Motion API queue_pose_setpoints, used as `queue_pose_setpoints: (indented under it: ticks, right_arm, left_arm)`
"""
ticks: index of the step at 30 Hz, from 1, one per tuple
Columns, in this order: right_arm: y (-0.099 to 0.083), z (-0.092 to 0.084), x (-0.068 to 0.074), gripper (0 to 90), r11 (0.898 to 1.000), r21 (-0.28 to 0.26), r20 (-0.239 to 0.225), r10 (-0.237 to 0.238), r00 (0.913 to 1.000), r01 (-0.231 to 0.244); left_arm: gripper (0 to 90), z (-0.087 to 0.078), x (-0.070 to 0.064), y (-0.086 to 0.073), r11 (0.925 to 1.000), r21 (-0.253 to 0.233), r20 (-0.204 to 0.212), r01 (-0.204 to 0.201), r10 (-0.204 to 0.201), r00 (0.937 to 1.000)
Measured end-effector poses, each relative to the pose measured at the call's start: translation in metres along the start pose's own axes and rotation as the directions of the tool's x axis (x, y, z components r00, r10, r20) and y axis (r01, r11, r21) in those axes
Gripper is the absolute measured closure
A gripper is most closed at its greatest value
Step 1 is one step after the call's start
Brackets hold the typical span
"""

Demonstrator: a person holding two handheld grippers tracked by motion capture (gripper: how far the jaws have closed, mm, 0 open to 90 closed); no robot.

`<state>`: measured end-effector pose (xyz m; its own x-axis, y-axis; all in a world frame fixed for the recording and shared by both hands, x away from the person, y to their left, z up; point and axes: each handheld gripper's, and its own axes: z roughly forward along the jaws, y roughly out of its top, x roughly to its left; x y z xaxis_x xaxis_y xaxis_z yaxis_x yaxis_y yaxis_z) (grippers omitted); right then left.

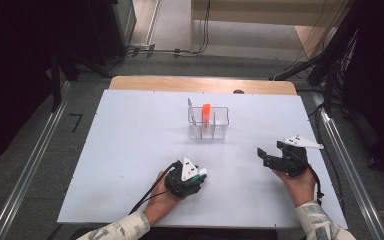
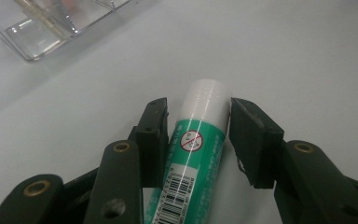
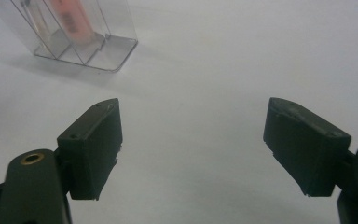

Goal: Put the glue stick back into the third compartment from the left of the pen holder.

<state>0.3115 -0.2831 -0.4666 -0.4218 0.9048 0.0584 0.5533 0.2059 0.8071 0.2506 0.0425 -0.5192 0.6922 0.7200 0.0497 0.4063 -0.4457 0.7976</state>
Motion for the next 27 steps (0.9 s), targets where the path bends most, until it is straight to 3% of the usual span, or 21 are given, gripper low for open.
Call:
queue_pose_setpoints:
  ticks: [12, 16, 17, 27]
  right_arm:
    - [0.0001, 0.0007, 0.0002, 17.9, 1.000, 0.005, -0.004, 0.004, 1.0000, -0.004]
    - [-0.0001, 0.0014, 0.0001, 17.9, 1.000, 0.007, -0.004, 0.003, 1.0000, -0.003]
    - [-0.0001, 0.0014, 0.0001, 17.9, 1.000, 0.007, -0.005, 0.003, 1.0000, -0.003]
    - [0.0002, 0.0006, 0.0005, 17.9, 1.000, 0.005, -0.006, 0.007, 1.0000, -0.007]
  left_arm:
    - [59.2, 0.0022, 0.0026, 0.0027, 0.9985, 0.041, 0.017, -0.035, 0.034, 0.9993]
    - [62.0, 0.0043, 0.0050, 0.0029, 0.9979, 0.062, 0.045, -0.020, 0.017, 0.9988]
    - [65.5, 0.0044, 0.0040, 0.0030, 0.9975, 0.063, 0.042, -0.030, 0.027, 0.9988]
    - [66.0, 0.0043, 0.0046, 0.0030, 0.9976, 0.064, 0.045, -0.023, 0.021, 0.9988]
